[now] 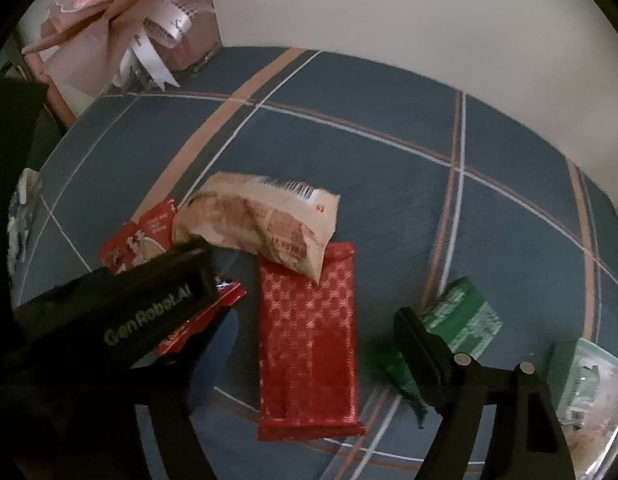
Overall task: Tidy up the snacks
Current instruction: 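Grasp the red 'nice' pack with left tool while right tool grasps red patterned bar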
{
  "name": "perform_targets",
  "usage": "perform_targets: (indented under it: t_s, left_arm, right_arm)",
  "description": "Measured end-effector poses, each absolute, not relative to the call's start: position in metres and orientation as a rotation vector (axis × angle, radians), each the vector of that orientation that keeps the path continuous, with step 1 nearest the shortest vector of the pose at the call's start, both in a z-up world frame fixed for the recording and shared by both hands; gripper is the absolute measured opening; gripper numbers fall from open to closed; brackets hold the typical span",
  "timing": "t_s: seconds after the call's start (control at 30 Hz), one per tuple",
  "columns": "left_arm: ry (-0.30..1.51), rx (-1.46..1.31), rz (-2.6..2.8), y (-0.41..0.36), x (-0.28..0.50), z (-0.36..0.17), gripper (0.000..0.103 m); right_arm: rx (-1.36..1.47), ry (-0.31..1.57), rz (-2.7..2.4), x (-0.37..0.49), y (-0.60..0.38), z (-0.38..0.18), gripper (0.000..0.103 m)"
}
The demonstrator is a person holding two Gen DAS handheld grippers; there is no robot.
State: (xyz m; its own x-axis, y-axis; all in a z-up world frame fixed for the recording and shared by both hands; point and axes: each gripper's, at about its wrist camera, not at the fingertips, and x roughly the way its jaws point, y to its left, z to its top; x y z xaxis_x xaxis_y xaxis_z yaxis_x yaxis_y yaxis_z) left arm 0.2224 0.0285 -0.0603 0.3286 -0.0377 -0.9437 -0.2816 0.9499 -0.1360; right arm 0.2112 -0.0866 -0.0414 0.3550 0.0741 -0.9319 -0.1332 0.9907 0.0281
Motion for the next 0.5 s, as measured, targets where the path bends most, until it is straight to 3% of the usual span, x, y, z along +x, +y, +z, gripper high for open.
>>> perform_targets:
  t_s: [0.23,0.33,0.5]
  left_arm:
    - [1.239,-0.264,0.155,0.024,0.223,-0.061,0.062]
    - [1.239,-0.263,0.154,0.024,0.222,-0.06,0.059]
    - [1.234,-0.27,0.153,0.023,0.22,-0.059,0.052]
  right_arm:
    - [-0.078,1.223,0.129,0.207,-0.083,-0.052,0.072]
    - [-0.078,1.229,0.123,0.204,-0.083,-0.054,0.06]
    - [-0.053,1.224,0.124,0.2,-0.087,-0.053,0.057]
